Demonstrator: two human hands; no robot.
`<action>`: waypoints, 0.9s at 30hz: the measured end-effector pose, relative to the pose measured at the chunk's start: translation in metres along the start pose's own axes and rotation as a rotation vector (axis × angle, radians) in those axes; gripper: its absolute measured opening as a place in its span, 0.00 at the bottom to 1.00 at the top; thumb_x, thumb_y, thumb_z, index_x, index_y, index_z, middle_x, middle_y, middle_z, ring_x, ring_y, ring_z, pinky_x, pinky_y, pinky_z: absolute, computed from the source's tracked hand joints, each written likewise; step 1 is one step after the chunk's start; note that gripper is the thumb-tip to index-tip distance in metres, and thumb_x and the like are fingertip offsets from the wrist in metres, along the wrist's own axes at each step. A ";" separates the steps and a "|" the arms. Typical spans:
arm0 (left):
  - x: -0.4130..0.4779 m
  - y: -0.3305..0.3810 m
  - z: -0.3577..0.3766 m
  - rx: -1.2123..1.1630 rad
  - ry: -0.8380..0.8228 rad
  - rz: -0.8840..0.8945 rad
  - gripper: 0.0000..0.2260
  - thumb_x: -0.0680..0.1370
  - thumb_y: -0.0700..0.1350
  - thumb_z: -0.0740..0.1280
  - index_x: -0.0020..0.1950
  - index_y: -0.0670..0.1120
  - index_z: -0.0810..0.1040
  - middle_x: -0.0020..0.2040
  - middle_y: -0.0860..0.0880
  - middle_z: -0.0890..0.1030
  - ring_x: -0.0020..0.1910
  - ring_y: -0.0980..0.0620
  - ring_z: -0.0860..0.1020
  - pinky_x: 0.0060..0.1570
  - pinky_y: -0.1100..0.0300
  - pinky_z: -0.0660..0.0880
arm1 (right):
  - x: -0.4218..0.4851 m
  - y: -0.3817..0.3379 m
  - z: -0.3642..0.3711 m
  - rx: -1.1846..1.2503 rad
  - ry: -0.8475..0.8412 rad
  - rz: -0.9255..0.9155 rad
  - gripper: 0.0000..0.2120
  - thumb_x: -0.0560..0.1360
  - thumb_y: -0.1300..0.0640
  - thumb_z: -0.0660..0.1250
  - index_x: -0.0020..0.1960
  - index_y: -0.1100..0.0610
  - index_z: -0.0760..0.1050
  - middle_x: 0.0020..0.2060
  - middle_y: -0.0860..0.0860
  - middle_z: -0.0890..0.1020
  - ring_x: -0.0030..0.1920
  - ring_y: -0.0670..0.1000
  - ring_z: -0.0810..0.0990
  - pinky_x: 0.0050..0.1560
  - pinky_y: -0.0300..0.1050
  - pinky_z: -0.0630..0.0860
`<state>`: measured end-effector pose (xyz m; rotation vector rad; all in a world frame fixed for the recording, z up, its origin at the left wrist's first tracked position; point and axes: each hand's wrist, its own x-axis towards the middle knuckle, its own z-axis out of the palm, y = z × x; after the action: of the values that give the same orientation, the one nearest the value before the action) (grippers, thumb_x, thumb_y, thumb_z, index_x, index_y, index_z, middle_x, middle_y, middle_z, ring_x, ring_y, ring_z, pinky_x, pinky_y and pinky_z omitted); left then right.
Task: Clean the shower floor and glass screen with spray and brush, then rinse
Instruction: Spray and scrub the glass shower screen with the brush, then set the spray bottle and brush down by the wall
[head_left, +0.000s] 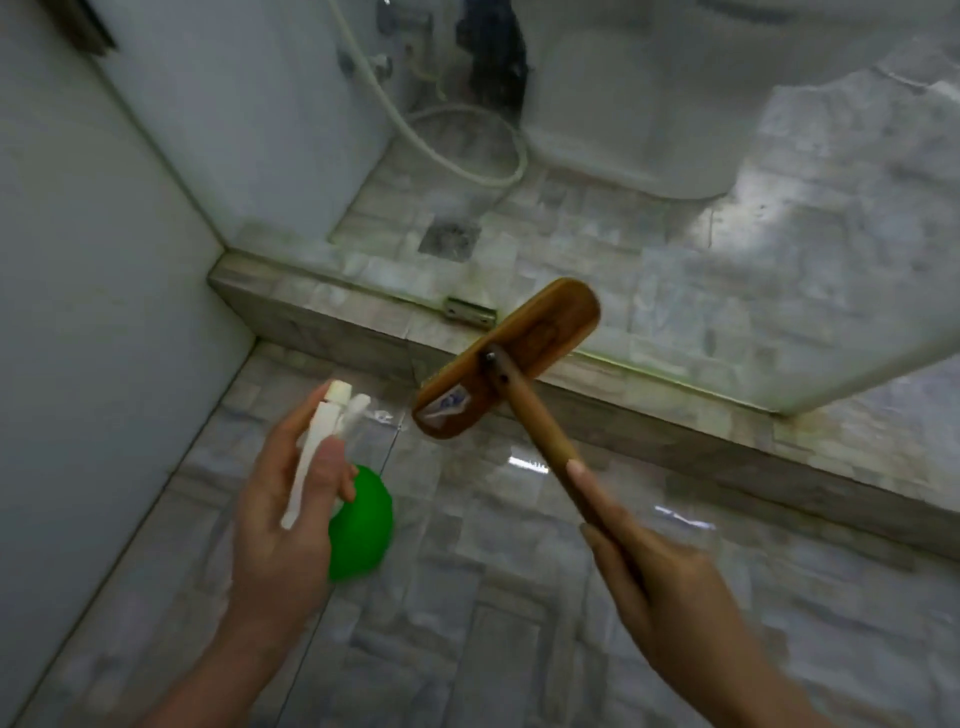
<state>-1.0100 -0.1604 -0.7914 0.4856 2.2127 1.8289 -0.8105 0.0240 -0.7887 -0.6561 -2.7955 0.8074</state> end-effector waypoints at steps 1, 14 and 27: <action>-0.005 0.013 -0.004 0.010 0.038 -0.014 0.17 0.78 0.60 0.59 0.66 0.64 0.72 0.36 0.54 0.76 0.39 0.61 0.75 0.49 0.70 0.72 | 0.004 -0.012 -0.008 0.005 -0.061 0.014 0.25 0.80 0.43 0.55 0.75 0.35 0.54 0.28 0.43 0.77 0.26 0.44 0.76 0.26 0.36 0.68; -0.098 0.231 -0.061 -0.054 0.243 -0.578 0.26 0.81 0.42 0.64 0.78 0.48 0.61 0.69 0.47 0.74 0.61 0.57 0.78 0.52 0.73 0.75 | 0.052 -0.196 -0.154 1.147 -0.508 0.819 0.14 0.81 0.59 0.52 0.52 0.56 0.76 0.43 0.60 0.79 0.26 0.50 0.76 0.23 0.37 0.69; -0.193 0.291 -0.034 -0.326 1.161 -1.082 0.10 0.79 0.37 0.66 0.59 0.36 0.76 0.39 0.41 0.76 0.32 0.51 0.74 0.23 0.67 0.71 | 0.033 -0.218 -0.141 0.510 -0.868 0.426 0.10 0.77 0.52 0.66 0.53 0.57 0.71 0.40 0.55 0.79 0.28 0.42 0.80 0.37 0.44 0.79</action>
<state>-0.8144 -0.2187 -0.5061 -1.8429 1.7734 1.7787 -0.8827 -0.0601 -0.5514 -0.9850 -2.8848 2.2543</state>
